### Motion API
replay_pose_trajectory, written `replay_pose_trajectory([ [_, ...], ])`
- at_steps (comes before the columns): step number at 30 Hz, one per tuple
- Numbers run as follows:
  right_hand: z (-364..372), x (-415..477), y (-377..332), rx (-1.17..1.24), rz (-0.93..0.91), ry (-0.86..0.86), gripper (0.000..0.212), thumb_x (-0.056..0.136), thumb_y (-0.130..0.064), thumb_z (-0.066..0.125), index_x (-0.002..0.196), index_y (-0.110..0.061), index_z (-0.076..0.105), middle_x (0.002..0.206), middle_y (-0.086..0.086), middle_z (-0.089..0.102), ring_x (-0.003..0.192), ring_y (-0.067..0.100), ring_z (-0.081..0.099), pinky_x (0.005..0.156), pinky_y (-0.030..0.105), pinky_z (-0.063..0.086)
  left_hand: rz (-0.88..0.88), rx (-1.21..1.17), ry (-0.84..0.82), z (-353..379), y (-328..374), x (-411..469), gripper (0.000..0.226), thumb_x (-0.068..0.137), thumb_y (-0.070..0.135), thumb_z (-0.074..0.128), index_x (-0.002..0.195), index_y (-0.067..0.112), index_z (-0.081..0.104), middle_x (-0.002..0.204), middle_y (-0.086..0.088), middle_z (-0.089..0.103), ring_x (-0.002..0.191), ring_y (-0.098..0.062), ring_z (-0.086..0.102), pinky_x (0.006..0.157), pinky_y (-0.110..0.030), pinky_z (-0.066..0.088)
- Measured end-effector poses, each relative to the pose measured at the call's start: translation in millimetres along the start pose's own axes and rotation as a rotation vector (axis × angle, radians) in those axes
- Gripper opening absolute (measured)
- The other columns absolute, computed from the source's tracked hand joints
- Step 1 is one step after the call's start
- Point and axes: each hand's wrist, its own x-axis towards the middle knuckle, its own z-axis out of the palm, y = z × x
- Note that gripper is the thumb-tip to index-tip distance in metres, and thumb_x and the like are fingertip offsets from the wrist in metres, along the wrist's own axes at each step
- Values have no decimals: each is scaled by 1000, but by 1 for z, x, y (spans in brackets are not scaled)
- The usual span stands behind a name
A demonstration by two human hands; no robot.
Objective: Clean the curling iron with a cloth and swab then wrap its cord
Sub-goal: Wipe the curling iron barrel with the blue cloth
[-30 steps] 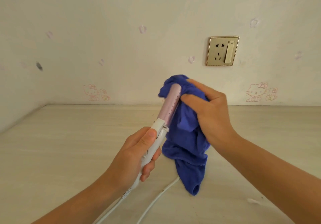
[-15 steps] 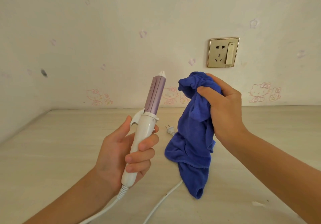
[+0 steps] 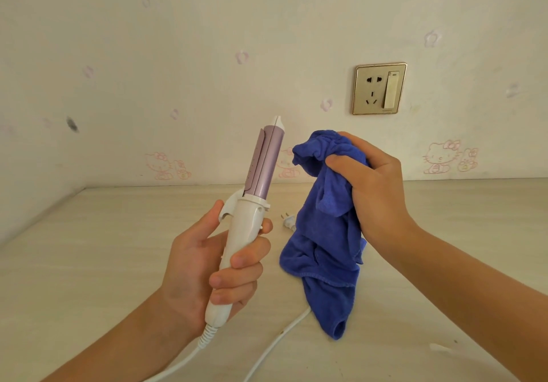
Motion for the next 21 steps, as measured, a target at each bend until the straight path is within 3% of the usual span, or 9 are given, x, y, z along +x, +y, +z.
replay_pose_trajectory([
  [4,0,1,-1,18,18,-37,31,93,-2,64,110,-23,78,99,-5,80,88,10,77,72,17,58,48,64,49,-4,-1,0,70,104,63,38,125,1,61,71,-8,49,43,-12,32,38,-24,32],
  [11,-4,7,-8,8,2,33,26,95,-9,64,101,-30,79,95,-7,79,92,11,75,79,22,57,157,354,304,-5,-6,4,54,92,51,56,115,4,71,69,-10,46,38,-10,39,34,-21,32],
  [15,-7,13,-13,16,-65,43,28,96,-12,64,116,-27,75,108,-7,78,105,12,73,88,25,58,179,609,403,-4,-13,5,74,81,59,71,124,0,60,69,-11,52,37,-10,39,35,-19,36],
  [17,-4,11,-12,-47,-78,-61,34,96,-9,64,123,-27,73,113,-8,78,107,10,72,87,22,58,209,710,411,-2,-18,5,78,75,62,78,119,0,59,68,-10,54,36,-10,38,35,-19,35],
  [19,-2,9,-10,-167,-54,-219,35,94,-6,66,120,-29,75,109,-8,79,103,8,73,83,20,57,231,784,403,0,-21,5,61,81,58,73,112,6,64,67,-10,54,36,-11,37,35,-18,32],
  [21,-3,8,-9,-293,-34,-381,30,93,-7,67,113,-27,77,101,-2,79,96,14,74,81,26,60,235,829,410,3,-20,4,53,87,57,67,112,11,66,67,-9,54,36,-11,36,36,-18,32],
])
